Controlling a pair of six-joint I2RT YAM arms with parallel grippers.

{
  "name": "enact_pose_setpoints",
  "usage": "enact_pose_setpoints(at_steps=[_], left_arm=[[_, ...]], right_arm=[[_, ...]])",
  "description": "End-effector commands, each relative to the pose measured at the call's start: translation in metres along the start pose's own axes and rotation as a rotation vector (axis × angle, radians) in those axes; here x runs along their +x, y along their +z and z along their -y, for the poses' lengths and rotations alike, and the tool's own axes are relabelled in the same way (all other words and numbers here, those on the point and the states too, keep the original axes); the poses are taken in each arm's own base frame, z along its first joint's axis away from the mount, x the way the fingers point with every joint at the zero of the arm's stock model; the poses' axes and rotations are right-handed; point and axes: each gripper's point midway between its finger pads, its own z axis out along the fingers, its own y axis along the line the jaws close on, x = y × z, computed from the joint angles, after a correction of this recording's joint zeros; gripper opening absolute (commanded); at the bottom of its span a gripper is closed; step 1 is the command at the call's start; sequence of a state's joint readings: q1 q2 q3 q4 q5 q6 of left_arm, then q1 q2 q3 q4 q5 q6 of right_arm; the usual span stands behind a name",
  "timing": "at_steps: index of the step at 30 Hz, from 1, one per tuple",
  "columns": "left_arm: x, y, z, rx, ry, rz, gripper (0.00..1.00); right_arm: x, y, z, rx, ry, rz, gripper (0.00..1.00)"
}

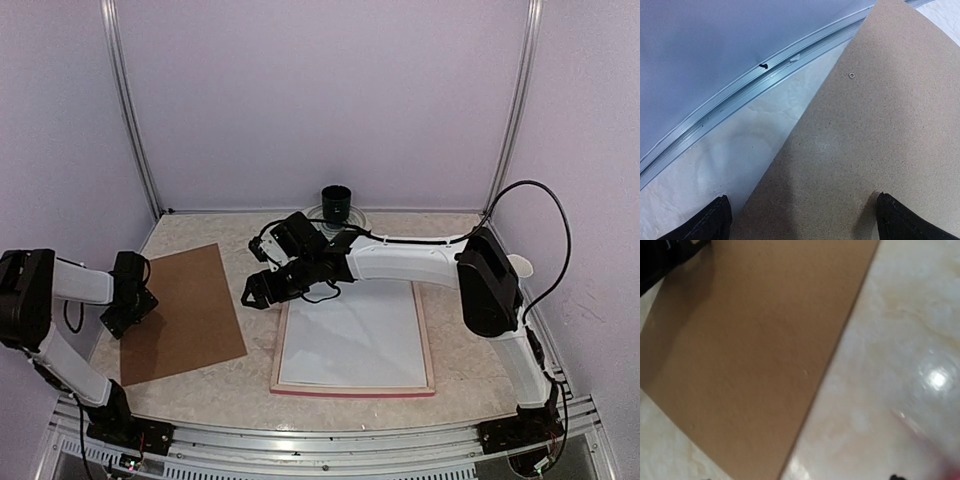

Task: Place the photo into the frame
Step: Move the backboard to the frame body.

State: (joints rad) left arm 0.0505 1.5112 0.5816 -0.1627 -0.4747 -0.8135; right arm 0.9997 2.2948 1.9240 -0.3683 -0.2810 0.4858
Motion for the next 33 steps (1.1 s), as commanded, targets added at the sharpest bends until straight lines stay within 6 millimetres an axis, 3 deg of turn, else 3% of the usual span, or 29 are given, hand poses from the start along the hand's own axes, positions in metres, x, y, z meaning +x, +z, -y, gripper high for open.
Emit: enact_pose_setpoints(at_steps=[1,12,26,33], left_arm=[[0.052,0.0,0.027,0.142,0.074,-0.211,0.99],[0.053,-0.008,0.049,0.166,0.2,-0.17,0.99],[0.048,-0.014,0.083,0.152,0.345,-0.08,0.99],[0.05,-0.016,0.083,0.15,0.358,-0.068,0.99]], right_arm=[[0.004,0.024,-0.004,-0.027,0.045,-0.022,0.76],[0.015,0.059,0.01,-0.021,0.1,-0.049,0.76],[0.034,0.072,0.039,0.101,0.248,-0.083,0.77],[0.042,0.073,0.045,0.126,0.336,-0.094,0.77]])
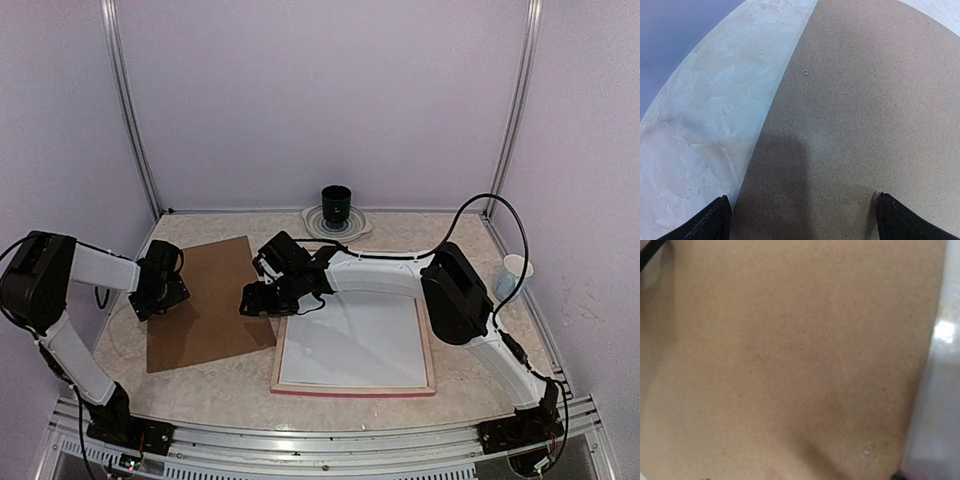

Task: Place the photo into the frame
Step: Move the backboard to the frame body.

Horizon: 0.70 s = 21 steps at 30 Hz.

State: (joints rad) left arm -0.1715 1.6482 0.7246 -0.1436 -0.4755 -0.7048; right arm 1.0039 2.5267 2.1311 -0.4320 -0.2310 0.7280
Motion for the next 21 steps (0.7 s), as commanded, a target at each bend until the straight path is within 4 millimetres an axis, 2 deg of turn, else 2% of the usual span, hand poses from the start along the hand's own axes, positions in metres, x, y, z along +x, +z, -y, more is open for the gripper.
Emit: enact_pose_setpoints(at_steps=[1,9,12,16,21], left_arm=[[0.025,0.001,0.002,0.009,0.081,-0.083,0.99],[0.026,0.0,0.001,0.015,0.077,-0.078,0.99],[0.026,0.0,0.001,0.017,0.076,-0.076,0.99],[0.025,-0.001,0.001,0.021,0.077,-0.071,0.99],[0.025,-0.002,0.001,0.025,0.074,-0.068,0.99]], right_arm=[[0.018,0.014,0.017,0.057,0.084,-0.039,0.77],[0.014,0.002,0.03,0.142,0.159,0.012,0.8],[0.018,0.006,0.033,0.15,0.174,-0.001,0.88],[0.025,0.016,0.034,0.147,0.18,-0.023,0.89],[0.029,0.027,0.025,0.101,0.172,-0.052,0.88]])
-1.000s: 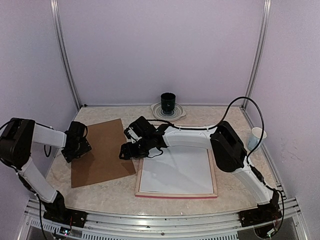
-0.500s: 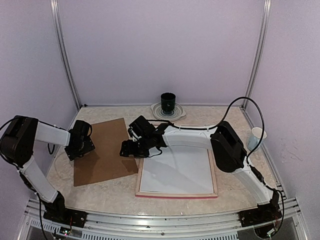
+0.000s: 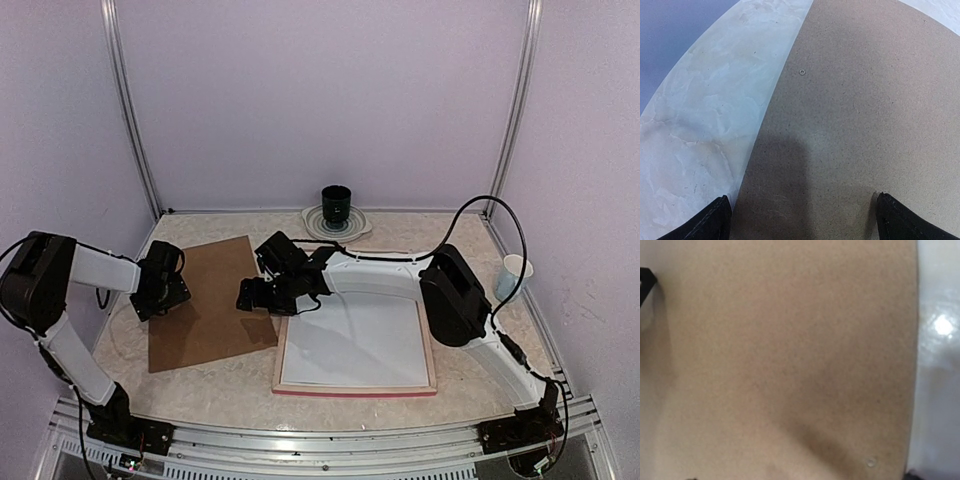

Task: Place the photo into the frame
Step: Move the backboard to the frame body.

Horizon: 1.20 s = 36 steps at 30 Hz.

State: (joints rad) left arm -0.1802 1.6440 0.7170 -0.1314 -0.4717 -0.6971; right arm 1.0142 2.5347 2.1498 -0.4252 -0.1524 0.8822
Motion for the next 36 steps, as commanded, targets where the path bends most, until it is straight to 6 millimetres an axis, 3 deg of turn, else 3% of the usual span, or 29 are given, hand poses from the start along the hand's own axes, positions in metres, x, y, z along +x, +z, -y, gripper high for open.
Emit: enact_pose_setpoints(at_steps=[1,8,17,21,33,36], left_arm=[[0.023,-0.001,-0.002,0.013,0.063,-0.071,0.99],[0.023,-0.002,-0.002,0.017,0.061,-0.066,0.99],[0.023,-0.003,-0.003,0.022,0.056,-0.061,0.99],[0.022,-0.004,-0.003,0.025,0.051,-0.056,0.99],[0.02,-0.01,-0.004,0.037,0.043,-0.032,0.99],[0.02,-0.01,-0.003,0.037,0.045,-0.031,0.99]], right_arm=[[0.036,0.026,0.023,0.042,0.02,-0.112,0.88],[0.033,0.018,-0.009,-0.102,-0.028,-0.121,0.87],[0.01,-0.033,-0.066,-0.308,-0.129,-0.036,0.86],[0.008,-0.047,-0.081,-0.364,-0.153,-0.037,0.86],[0.009,-0.078,-0.102,-0.458,-0.183,-0.007,0.86],[0.004,-0.075,-0.091,-0.375,-0.175,0.01,0.86]])
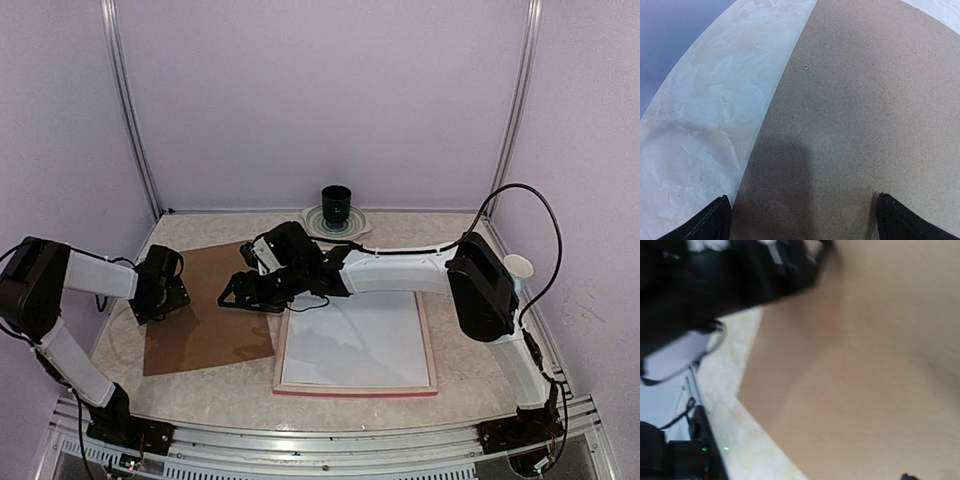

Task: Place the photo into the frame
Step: Move the backboard to the frame body.

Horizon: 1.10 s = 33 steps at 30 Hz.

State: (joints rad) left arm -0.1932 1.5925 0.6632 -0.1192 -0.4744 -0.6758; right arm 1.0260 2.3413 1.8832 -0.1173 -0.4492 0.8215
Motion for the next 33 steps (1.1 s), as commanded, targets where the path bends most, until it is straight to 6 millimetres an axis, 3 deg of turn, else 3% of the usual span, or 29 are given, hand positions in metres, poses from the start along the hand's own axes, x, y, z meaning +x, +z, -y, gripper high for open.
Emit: enact_pose_setpoints(at_steps=[1,8,16,26,33], left_arm=[[0.013,-0.003,0.003,0.026,0.018,-0.039,0.99],[0.013,-0.003,0.001,0.024,0.009,-0.038,0.99],[0.012,-0.006,-0.001,0.049,-0.009,-0.027,0.99],[0.011,-0.008,-0.001,0.062,-0.017,-0.018,0.99],[0.009,-0.011,-0.001,0.076,-0.023,-0.007,0.99]], right_arm=[[-0.018,-0.016,-0.014,0.05,-0.045,0.058,0.86],[-0.019,-0.005,0.051,0.36,0.009,0.059,0.86],[-0.02,0.008,0.089,0.502,0.025,0.069,0.87],[-0.009,0.024,0.112,0.522,0.039,0.047,0.87],[-0.004,0.04,0.105,0.44,0.059,0.02,0.87]])
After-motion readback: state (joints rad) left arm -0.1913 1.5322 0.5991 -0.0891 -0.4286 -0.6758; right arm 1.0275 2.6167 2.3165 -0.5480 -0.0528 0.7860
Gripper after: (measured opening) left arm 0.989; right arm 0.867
